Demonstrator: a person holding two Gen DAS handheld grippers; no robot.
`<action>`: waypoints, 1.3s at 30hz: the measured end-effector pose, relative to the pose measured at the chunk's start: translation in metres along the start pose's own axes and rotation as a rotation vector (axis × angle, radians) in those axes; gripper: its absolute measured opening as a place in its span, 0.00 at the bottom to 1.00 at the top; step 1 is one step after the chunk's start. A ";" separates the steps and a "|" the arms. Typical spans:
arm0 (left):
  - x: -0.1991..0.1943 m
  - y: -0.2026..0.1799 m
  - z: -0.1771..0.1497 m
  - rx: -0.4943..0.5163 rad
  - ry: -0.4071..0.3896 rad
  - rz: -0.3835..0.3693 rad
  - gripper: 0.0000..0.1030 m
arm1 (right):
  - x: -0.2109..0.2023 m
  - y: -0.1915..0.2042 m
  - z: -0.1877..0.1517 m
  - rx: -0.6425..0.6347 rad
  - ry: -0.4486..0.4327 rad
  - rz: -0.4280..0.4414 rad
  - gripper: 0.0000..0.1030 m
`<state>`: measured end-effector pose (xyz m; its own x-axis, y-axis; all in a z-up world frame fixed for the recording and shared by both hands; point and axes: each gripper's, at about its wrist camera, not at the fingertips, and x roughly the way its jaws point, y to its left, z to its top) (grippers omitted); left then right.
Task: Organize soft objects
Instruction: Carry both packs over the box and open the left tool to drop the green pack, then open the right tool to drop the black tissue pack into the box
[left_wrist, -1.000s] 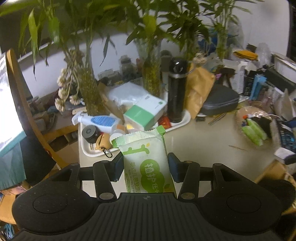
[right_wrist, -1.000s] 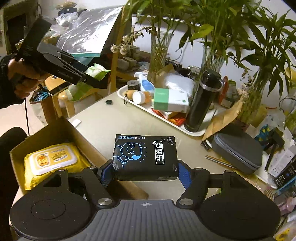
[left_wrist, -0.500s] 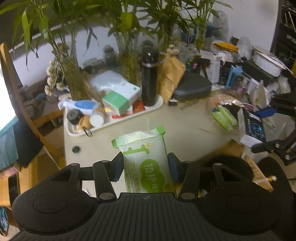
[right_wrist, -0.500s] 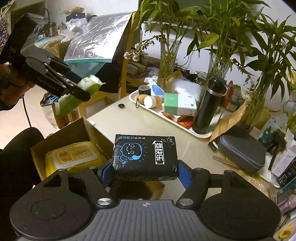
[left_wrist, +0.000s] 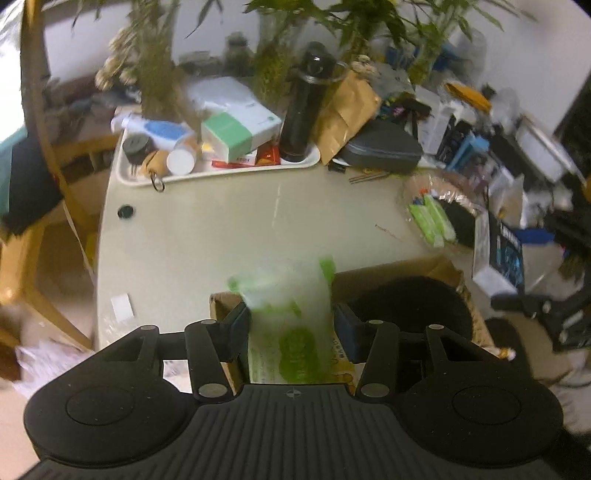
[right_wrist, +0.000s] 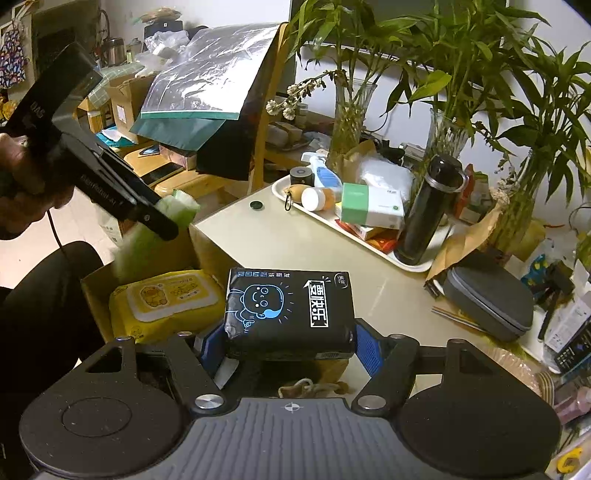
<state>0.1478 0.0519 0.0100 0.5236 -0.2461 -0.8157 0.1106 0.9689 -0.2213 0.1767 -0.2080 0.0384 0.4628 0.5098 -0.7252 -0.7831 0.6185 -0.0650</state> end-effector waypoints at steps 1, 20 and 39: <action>-0.002 0.004 -0.001 -0.016 -0.005 -0.018 0.57 | 0.000 0.001 -0.001 0.002 0.000 0.003 0.71; -0.045 -0.006 -0.061 0.057 -0.136 0.126 0.71 | -0.004 0.025 -0.020 0.023 0.008 0.072 0.71; -0.045 -0.008 -0.078 0.046 -0.141 0.156 0.71 | 0.025 0.050 0.002 -0.051 -0.014 0.104 0.99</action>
<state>0.0579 0.0537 0.0067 0.6501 -0.0901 -0.7545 0.0554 0.9959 -0.0713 0.1501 -0.1628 0.0184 0.3833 0.5781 -0.7204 -0.8472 0.5307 -0.0249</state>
